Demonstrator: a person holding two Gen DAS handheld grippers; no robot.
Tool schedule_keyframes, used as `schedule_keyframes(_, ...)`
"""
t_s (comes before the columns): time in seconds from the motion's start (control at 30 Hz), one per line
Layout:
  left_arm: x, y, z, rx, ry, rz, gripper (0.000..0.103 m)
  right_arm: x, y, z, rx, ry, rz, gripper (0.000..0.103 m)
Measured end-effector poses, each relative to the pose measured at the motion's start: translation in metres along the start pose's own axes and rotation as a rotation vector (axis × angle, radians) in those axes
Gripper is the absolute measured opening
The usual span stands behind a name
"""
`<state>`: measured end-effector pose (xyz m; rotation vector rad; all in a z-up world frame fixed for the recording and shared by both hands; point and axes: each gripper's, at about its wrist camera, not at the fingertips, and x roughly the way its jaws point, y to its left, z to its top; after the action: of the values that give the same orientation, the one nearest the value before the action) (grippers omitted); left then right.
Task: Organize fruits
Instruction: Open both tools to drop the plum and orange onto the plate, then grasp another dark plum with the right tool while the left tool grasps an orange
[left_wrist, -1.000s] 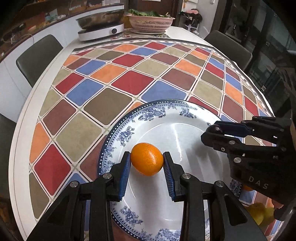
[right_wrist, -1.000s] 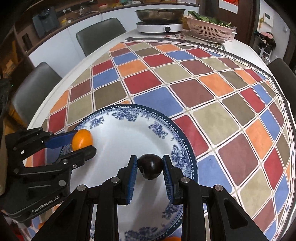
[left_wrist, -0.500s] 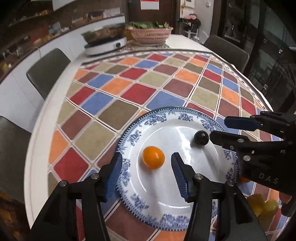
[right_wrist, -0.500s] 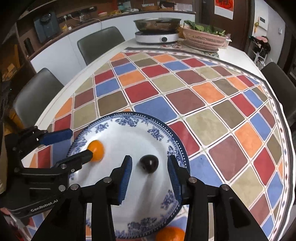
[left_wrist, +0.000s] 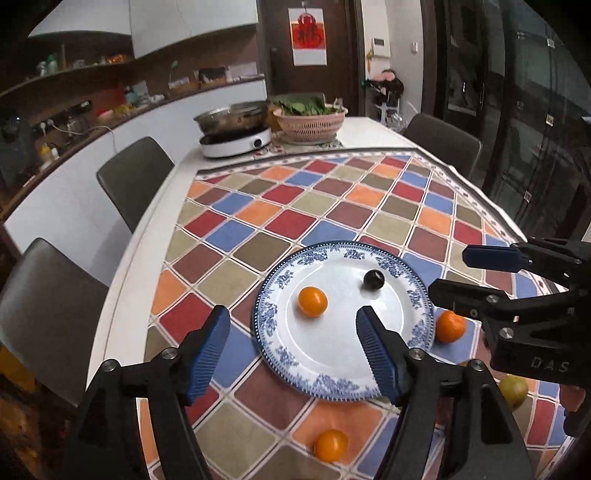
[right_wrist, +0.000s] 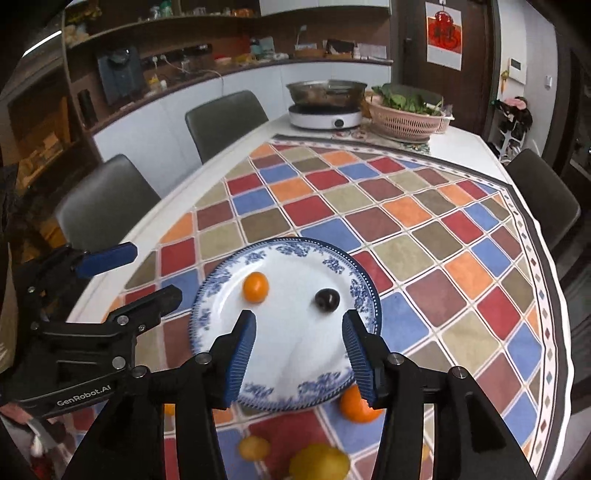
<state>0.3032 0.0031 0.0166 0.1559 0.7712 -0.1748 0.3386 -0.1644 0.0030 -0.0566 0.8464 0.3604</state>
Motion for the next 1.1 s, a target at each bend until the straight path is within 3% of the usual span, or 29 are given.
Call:
schedule_keyframes(0.23,-0.047,-0.001,-0.021,-0.033,-0.062,0.008,0.08,-0.041,0.015,-0.019,-0.004,-0.06,-0.011,0.059)
schedule_keyframes(0.33,-0.065,-0.001,-0.03,-0.042,-0.088,0.015,0.085,-0.056,0.022,-0.028,-0.004,-0.08,-0.014,0.065)
schedule_keyframes(0.67,-0.113,-0.004,-0.069,-0.045,-0.151,0.059,0.091,-0.094,0.043,-0.066,-0.02,-0.136,-0.037,0.065)
schedule_keyframes(1.1,-0.112,-0.008,-0.125,-0.08,-0.075,0.064,0.092,-0.091,0.054,-0.116,-0.041,-0.069,-0.053,0.065)
